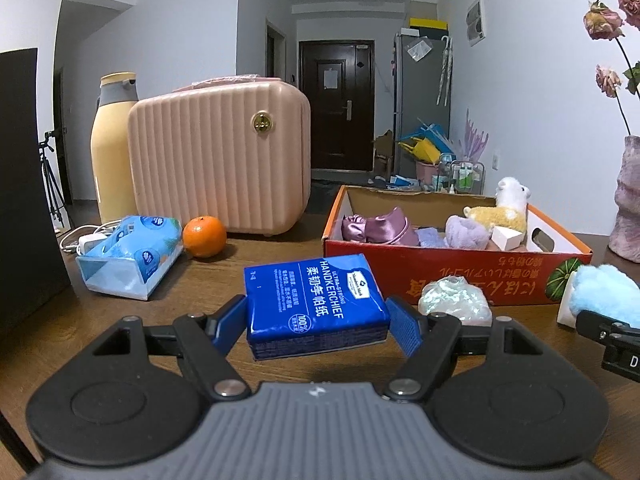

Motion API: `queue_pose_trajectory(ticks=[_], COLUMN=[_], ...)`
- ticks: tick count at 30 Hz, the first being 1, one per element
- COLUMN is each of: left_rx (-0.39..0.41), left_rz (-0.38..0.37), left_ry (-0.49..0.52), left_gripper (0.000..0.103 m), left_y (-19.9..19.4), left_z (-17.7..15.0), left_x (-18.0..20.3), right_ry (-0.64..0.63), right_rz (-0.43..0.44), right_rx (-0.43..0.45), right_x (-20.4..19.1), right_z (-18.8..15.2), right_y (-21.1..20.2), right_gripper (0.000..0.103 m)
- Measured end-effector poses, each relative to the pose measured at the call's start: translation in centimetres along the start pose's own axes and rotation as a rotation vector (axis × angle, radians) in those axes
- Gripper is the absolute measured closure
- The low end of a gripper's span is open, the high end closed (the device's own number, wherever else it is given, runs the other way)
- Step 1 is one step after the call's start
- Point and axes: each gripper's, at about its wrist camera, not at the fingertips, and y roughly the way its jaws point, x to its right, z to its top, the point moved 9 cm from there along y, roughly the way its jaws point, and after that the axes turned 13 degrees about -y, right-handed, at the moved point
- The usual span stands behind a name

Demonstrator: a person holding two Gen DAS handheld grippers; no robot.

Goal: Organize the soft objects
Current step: 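Carry the tissue pack and blue plush in both grippers over the box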

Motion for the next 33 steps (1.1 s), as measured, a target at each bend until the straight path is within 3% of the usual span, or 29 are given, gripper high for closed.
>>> queue_pose_trajectory(ticks=[13, 33], left_rx=[0.056, 0.113], left_rz=[-0.043, -0.054], left_ry=[-0.028, -0.068], left_gripper=[0.026, 0.026], left_y=[0.3, 4.0], left_z=[2.2, 5.5], left_x=[2.4, 4.2], right_ry=[-0.007, -0.001], right_rz=[-0.033, -0.028], right_rx=[0.092, 0.147], right_x=[-0.4, -2.3], right_z=[2.3, 5.5], right_y=[0.1, 4.6], right_gripper=[0.030, 0.030])
